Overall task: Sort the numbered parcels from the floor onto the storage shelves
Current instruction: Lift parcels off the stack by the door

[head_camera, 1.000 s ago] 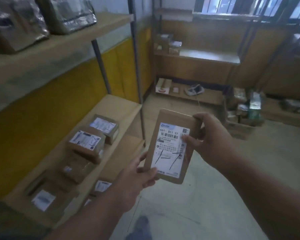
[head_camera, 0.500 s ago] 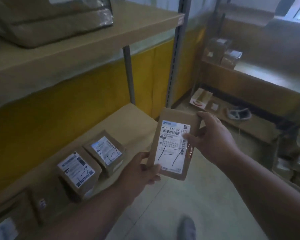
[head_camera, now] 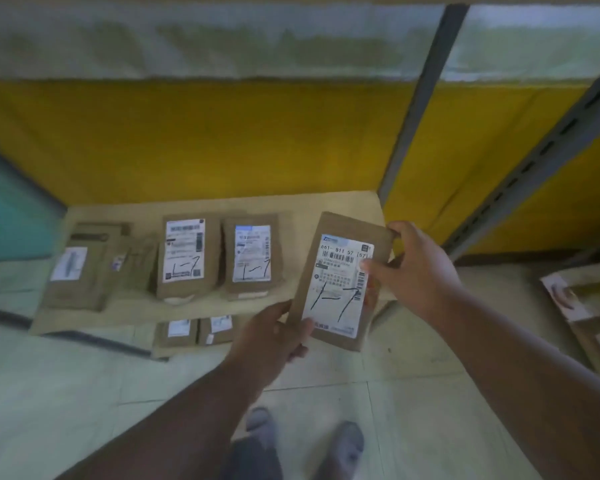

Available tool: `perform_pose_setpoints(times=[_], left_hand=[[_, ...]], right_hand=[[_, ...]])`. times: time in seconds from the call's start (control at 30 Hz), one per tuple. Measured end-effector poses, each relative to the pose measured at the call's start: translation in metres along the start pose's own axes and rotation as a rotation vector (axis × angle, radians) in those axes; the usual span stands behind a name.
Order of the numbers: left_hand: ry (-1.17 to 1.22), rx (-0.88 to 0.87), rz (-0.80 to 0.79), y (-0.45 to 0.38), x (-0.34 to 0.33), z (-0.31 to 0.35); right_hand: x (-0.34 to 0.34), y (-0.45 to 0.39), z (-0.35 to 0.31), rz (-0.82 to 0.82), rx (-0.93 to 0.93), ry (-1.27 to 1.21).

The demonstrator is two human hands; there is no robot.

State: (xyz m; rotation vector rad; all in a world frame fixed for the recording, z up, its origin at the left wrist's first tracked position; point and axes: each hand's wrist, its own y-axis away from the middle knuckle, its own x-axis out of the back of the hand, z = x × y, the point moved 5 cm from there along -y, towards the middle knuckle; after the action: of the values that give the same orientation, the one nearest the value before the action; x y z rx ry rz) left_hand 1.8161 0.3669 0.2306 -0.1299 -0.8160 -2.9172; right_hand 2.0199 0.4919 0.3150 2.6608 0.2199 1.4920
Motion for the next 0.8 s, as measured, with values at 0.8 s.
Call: perform_pose_setpoints(times=[0.8], left_hand=[[0.007,0.221,0.525,-0.107,-0.043,-0.027]], right_hand=[[-0.097,-0.162,0.008,-0.236,0.178,0.148]])
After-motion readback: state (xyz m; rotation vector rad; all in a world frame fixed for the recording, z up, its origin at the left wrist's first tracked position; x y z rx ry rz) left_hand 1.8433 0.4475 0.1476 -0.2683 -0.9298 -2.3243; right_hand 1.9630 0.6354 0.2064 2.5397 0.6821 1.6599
